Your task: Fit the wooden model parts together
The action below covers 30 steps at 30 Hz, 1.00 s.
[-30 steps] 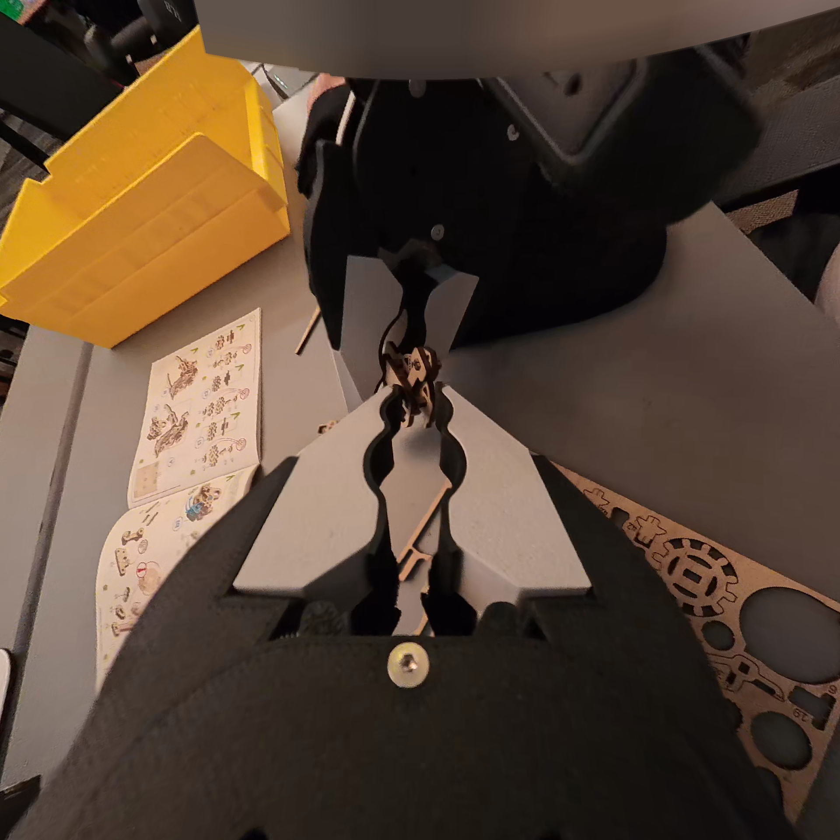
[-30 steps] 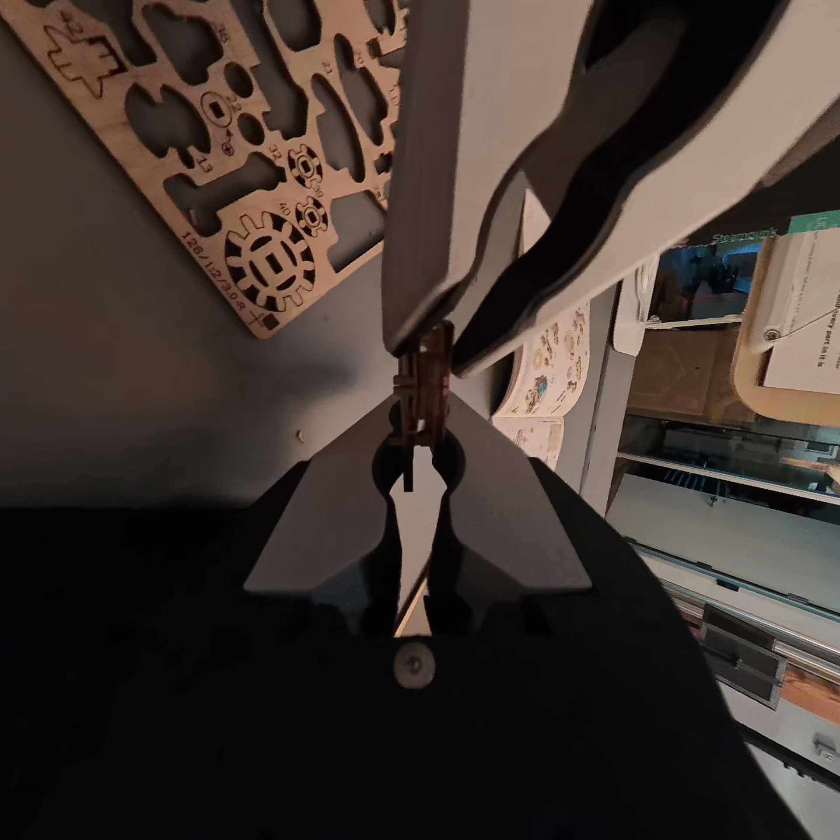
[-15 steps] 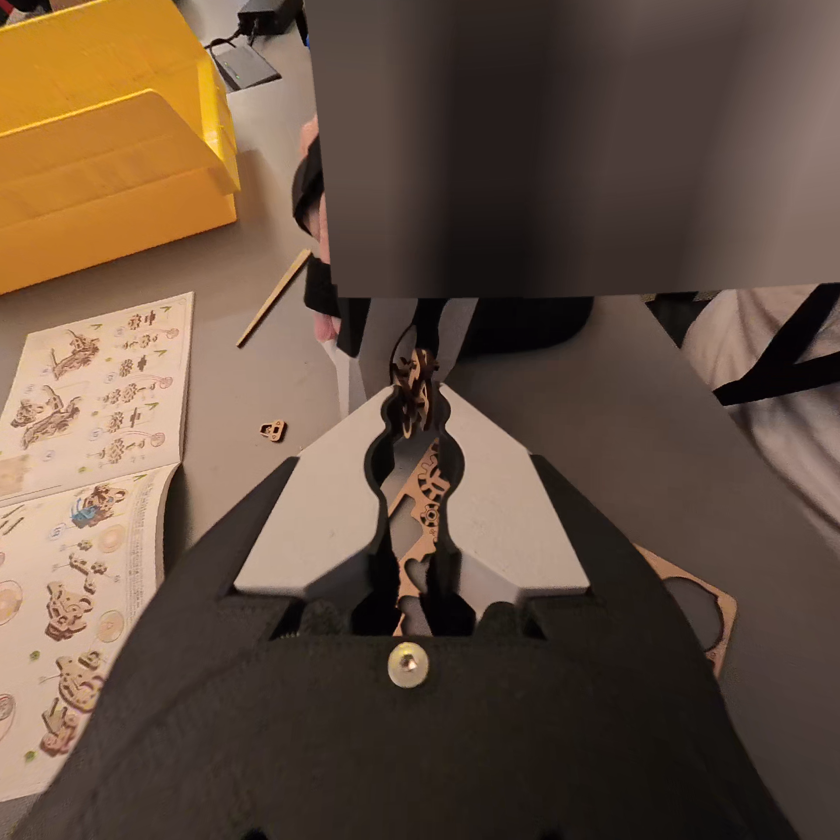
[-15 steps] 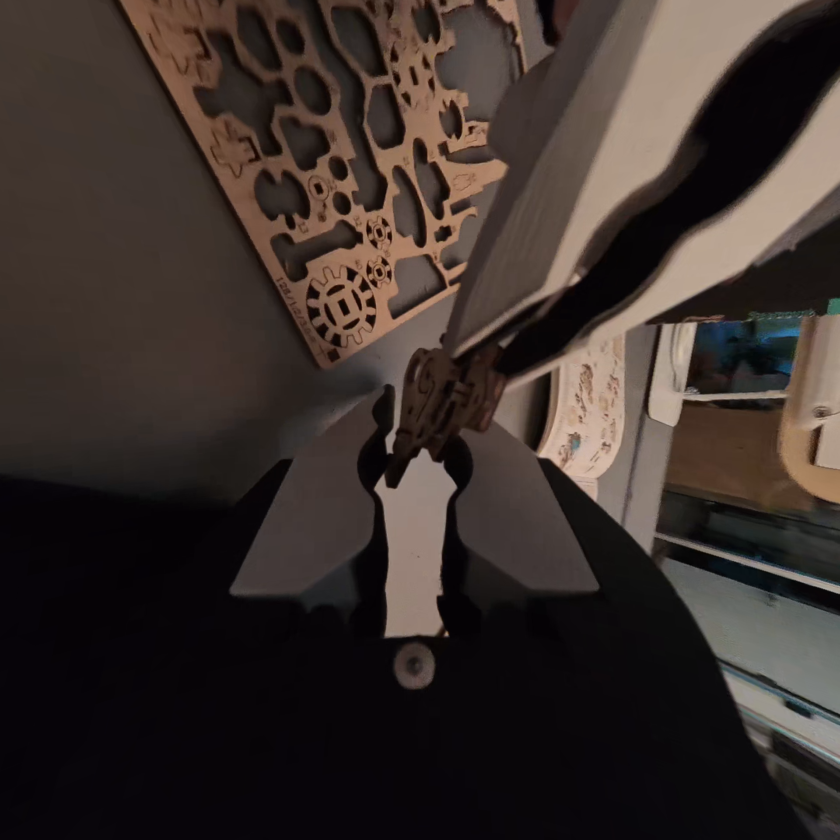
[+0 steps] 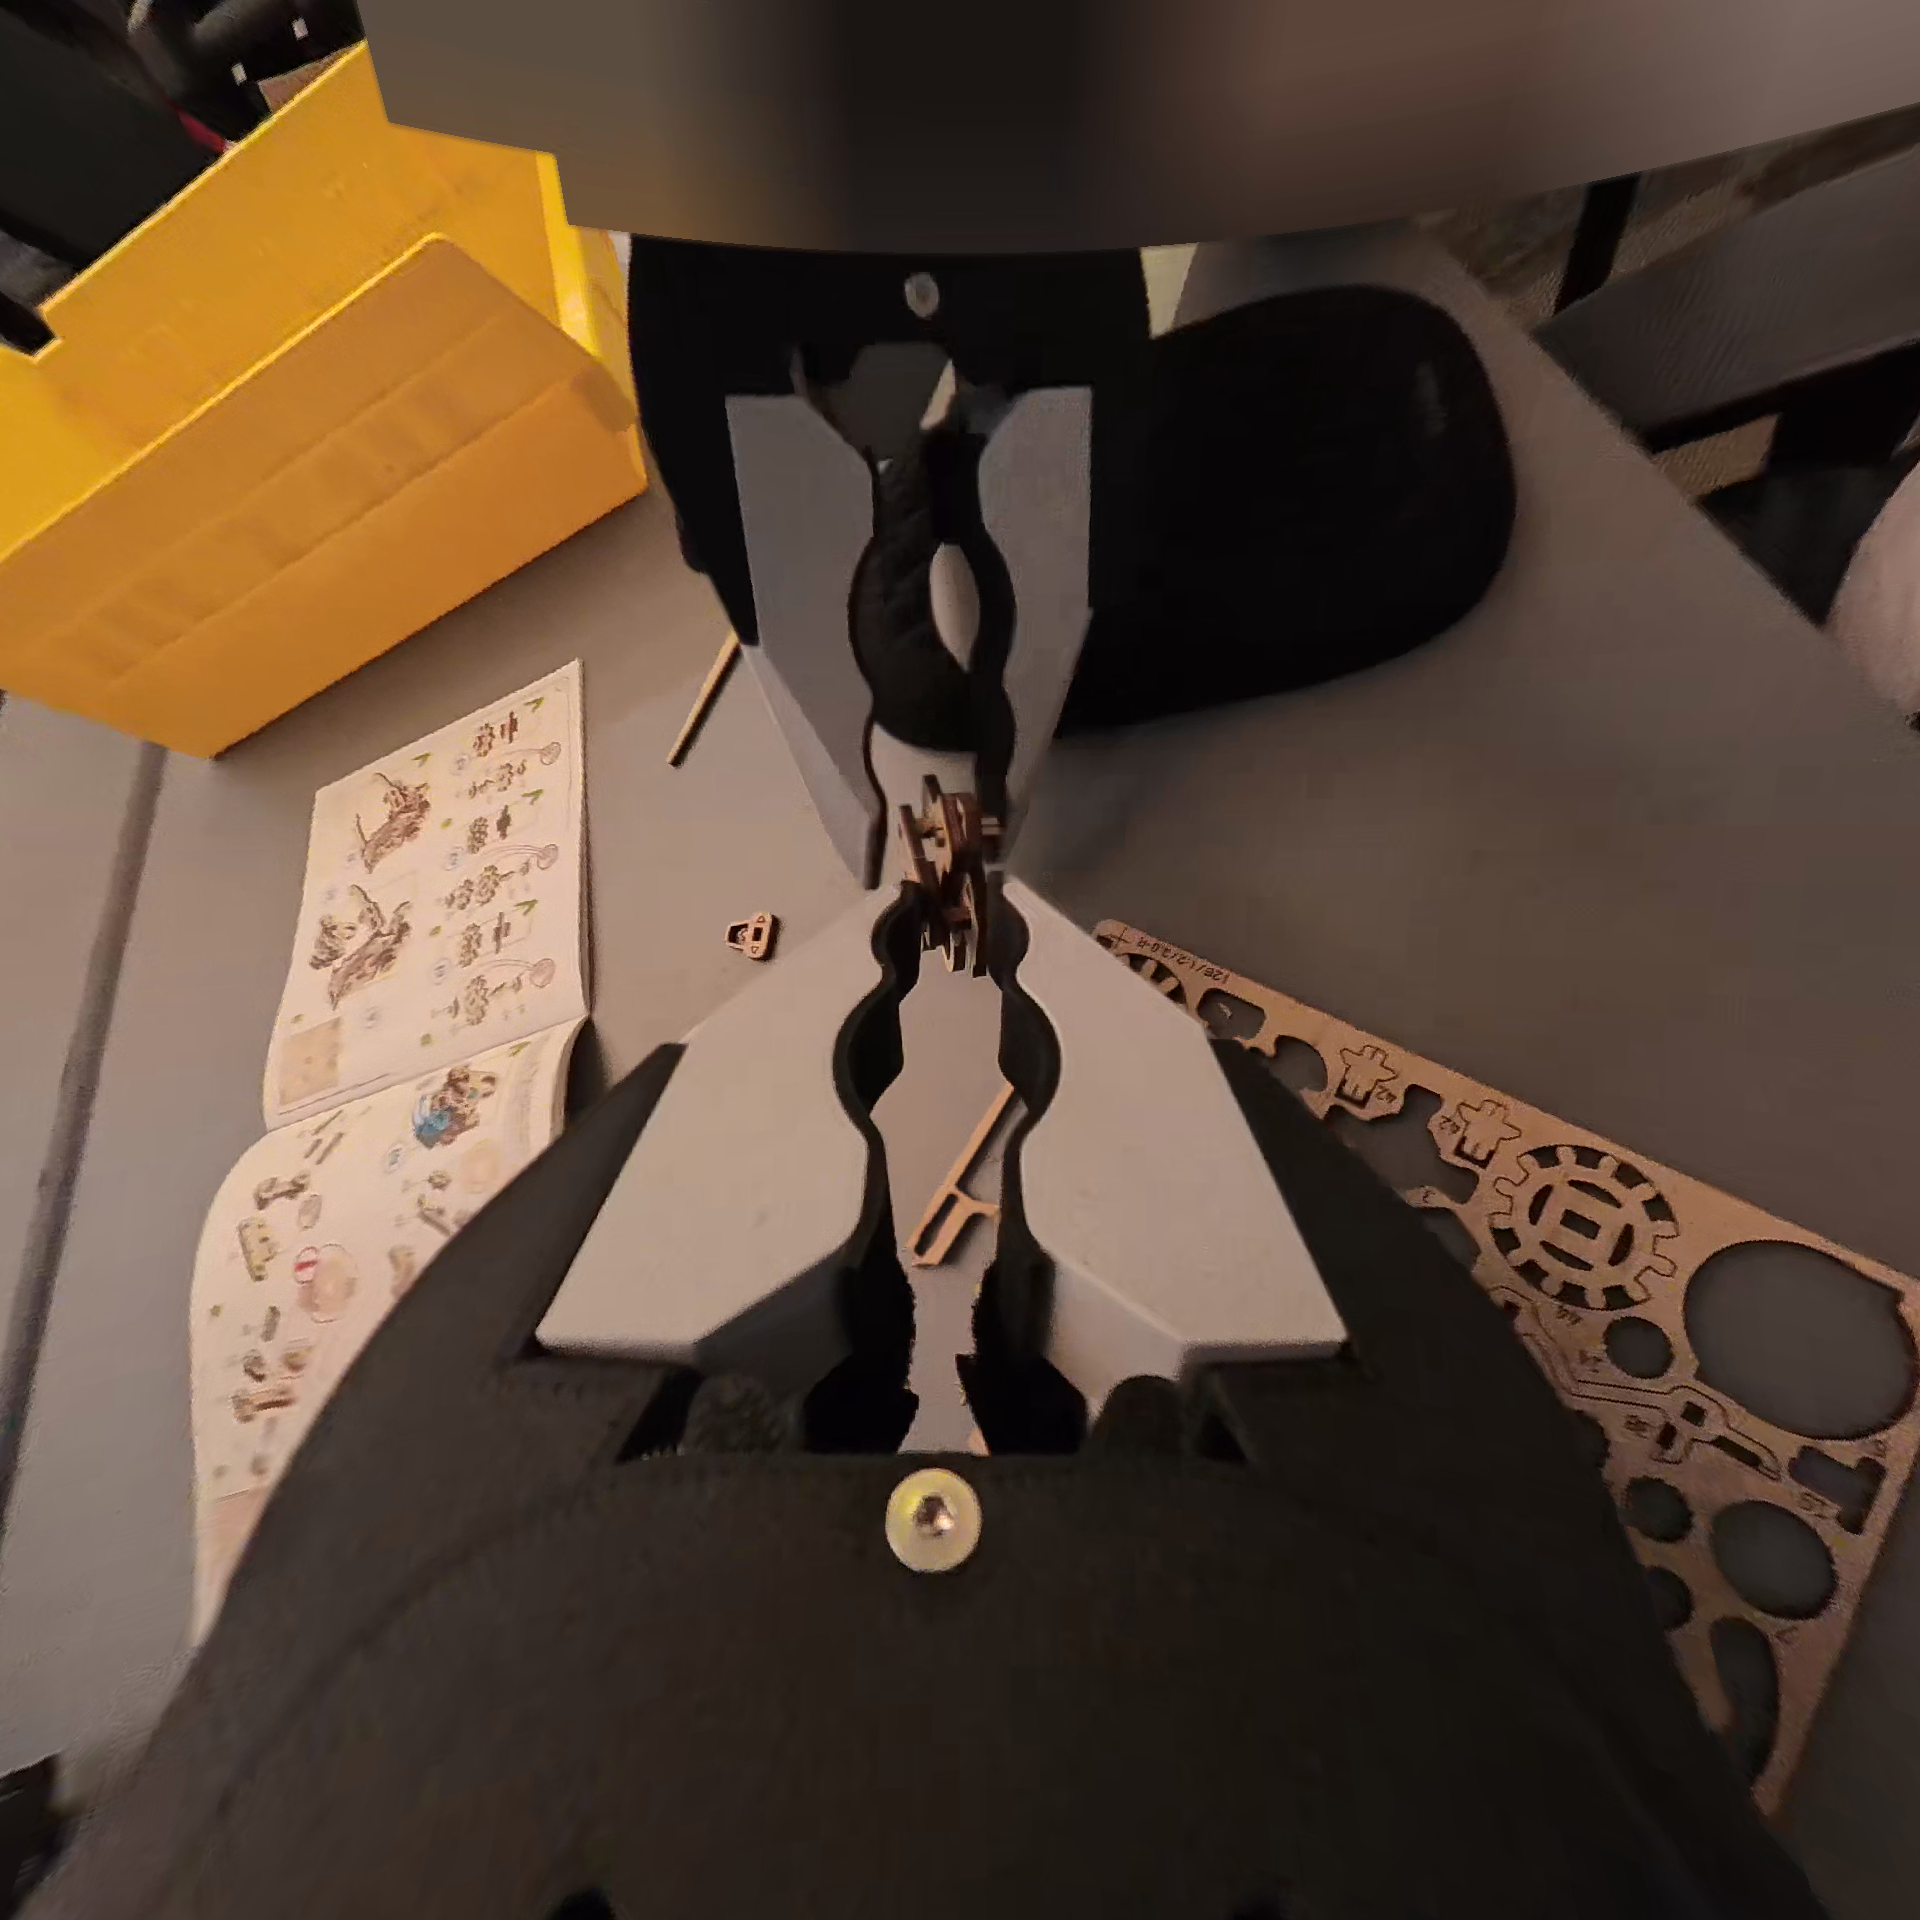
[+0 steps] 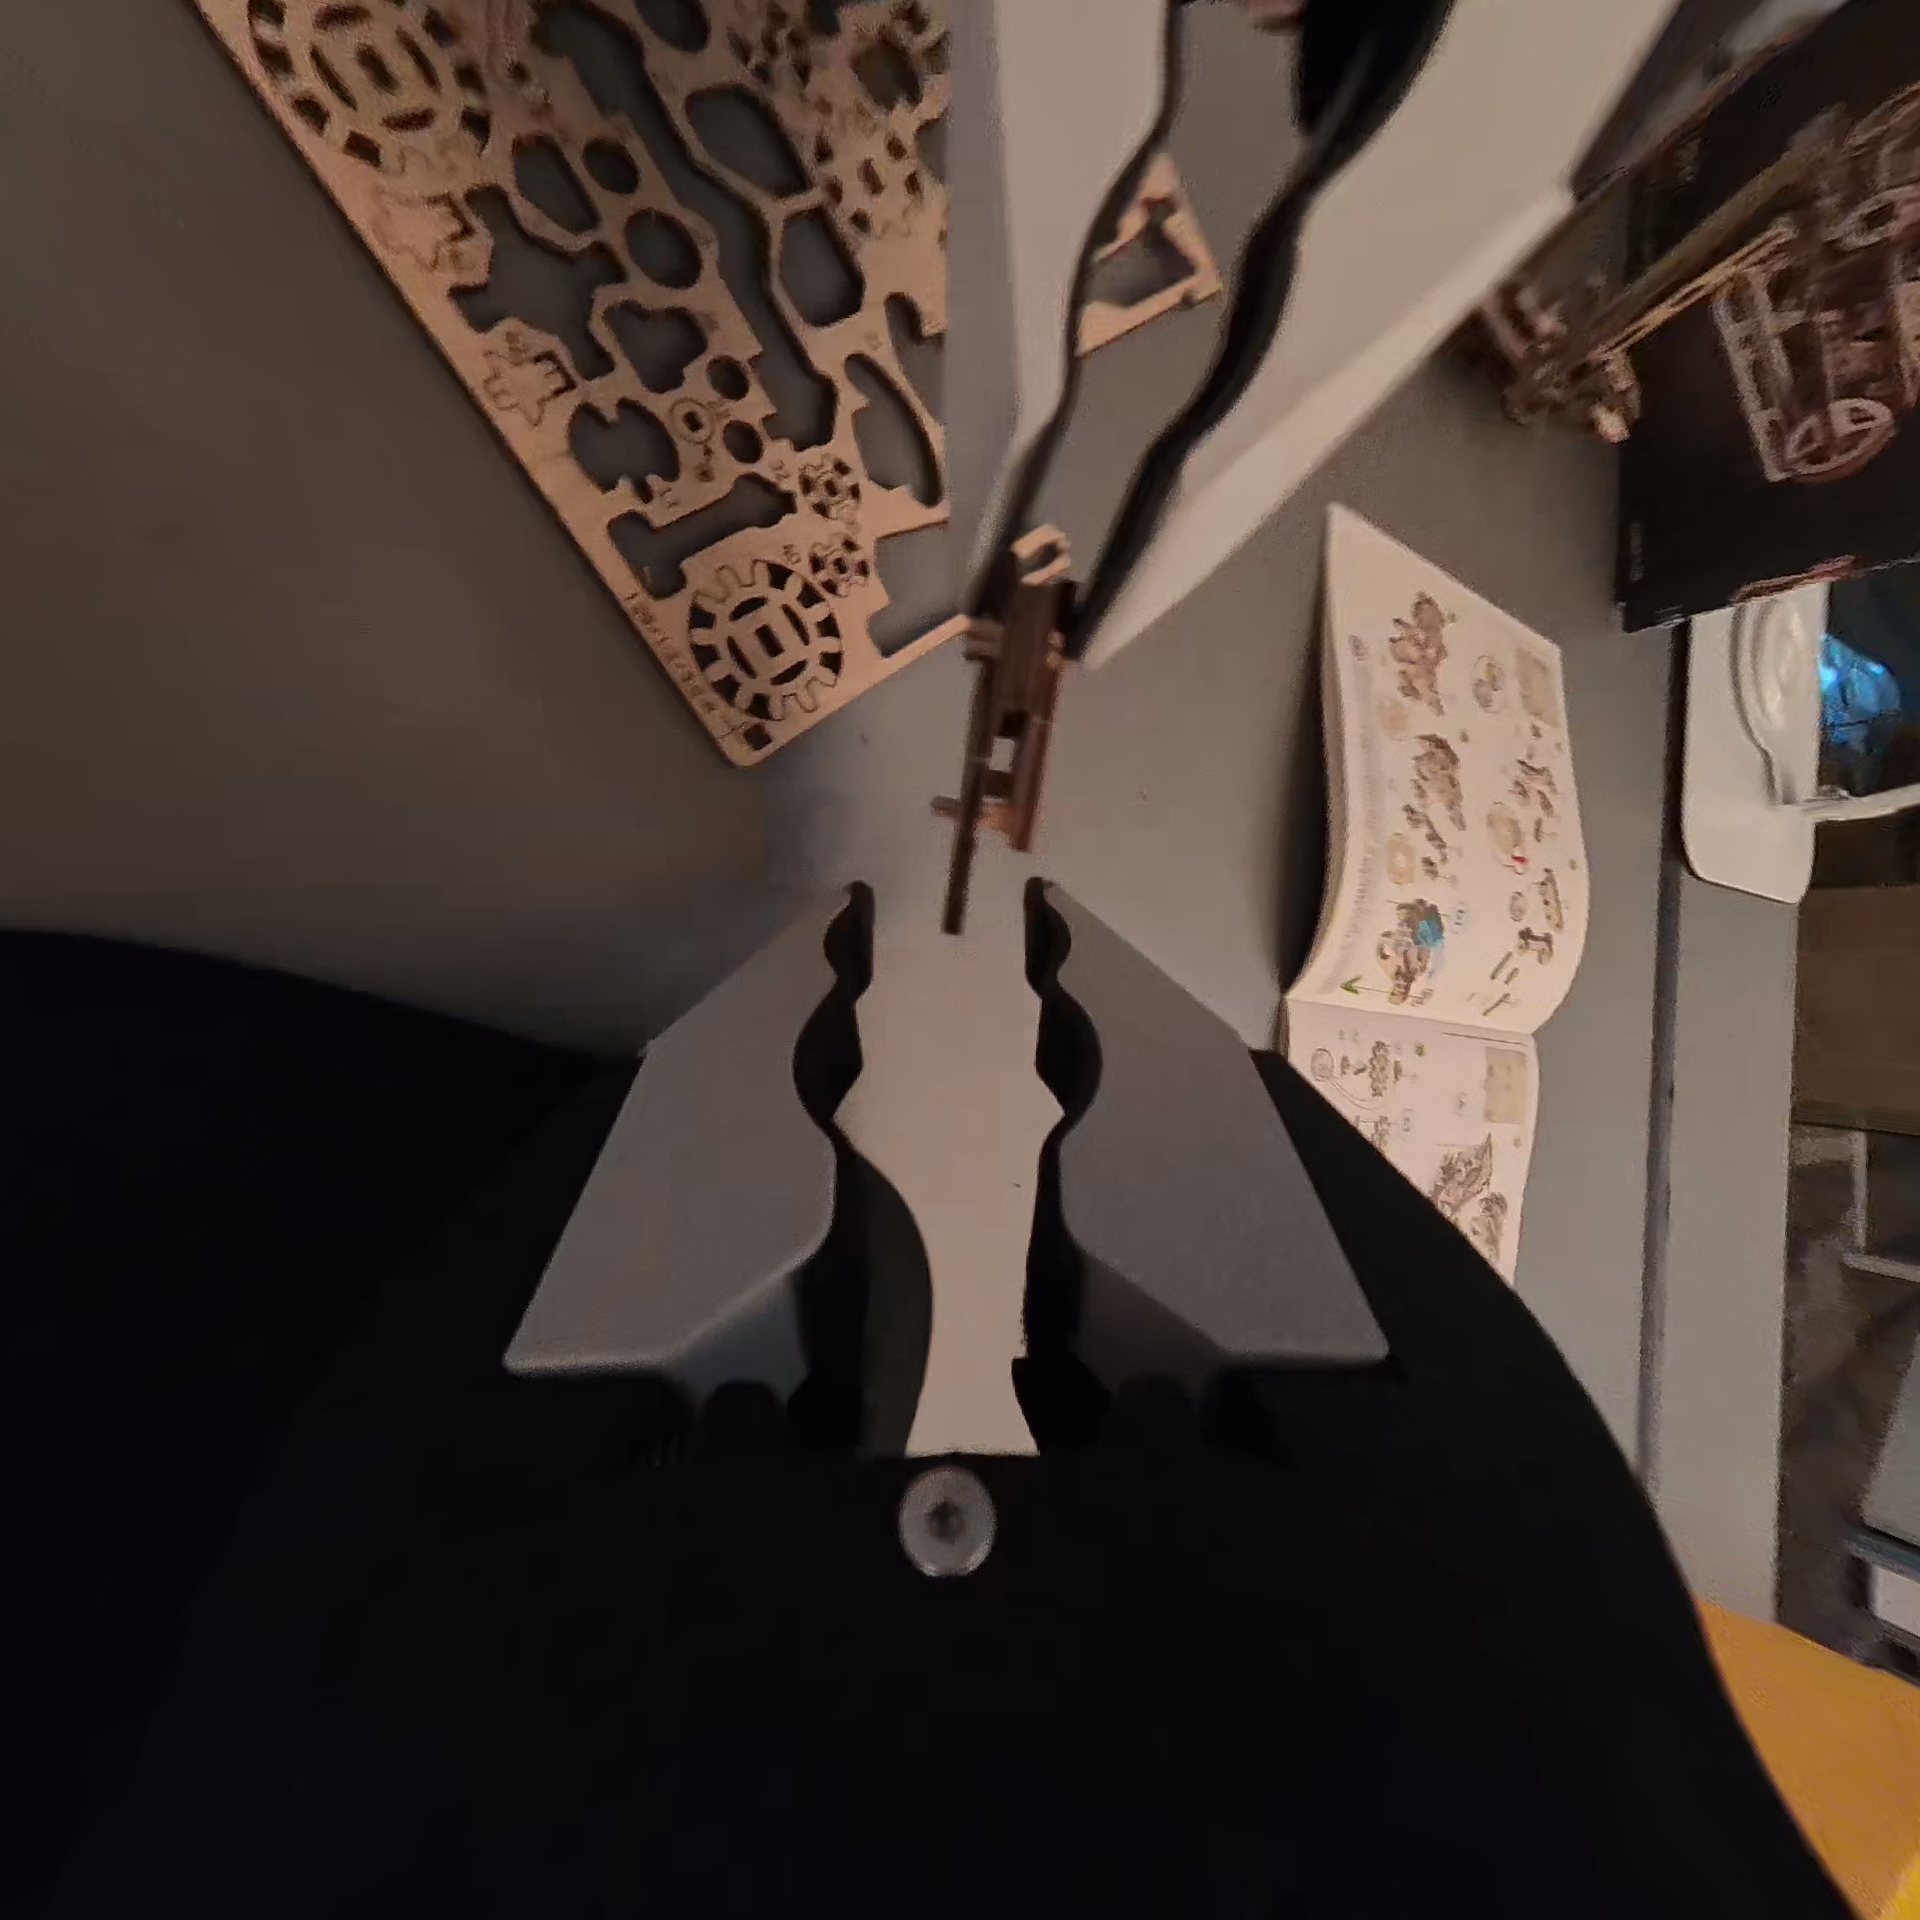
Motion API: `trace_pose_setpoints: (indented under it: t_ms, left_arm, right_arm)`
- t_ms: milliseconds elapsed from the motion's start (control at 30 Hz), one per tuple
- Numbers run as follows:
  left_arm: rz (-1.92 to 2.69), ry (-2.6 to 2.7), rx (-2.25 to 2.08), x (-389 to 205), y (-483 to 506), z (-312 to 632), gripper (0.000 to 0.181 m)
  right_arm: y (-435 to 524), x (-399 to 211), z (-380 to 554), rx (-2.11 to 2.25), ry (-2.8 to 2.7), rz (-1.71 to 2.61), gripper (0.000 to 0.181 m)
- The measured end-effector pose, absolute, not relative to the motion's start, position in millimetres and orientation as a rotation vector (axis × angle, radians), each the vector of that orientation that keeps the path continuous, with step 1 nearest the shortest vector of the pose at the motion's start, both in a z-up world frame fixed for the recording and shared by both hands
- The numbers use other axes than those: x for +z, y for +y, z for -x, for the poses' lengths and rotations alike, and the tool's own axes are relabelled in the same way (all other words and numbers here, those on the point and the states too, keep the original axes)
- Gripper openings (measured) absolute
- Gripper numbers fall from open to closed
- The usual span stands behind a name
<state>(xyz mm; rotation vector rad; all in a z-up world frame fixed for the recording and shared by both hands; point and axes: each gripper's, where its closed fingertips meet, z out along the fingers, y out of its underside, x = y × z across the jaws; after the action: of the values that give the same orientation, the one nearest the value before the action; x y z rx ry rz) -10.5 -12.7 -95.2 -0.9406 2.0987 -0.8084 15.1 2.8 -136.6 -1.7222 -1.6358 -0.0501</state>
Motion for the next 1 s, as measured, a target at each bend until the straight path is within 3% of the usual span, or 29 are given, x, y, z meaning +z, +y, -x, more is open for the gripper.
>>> trace_pose_setpoints:
  t_ms: [200, 1000]
  left_arm:
    - [0.995, 2.085, -0.949, -91.4, -9.8, 14.3, 0.011]
    - [0.959, 2.204, -0.791, -116.6, -16.7, 14.8, 0.012]
  right_arm:
    - [-1.1, -118.8, -4.6, 0.215, -1.543, 1.63, 0.015]
    - [1.4, -140.9, -0.9, 0.008, -1.628, 1.703, 0.009]
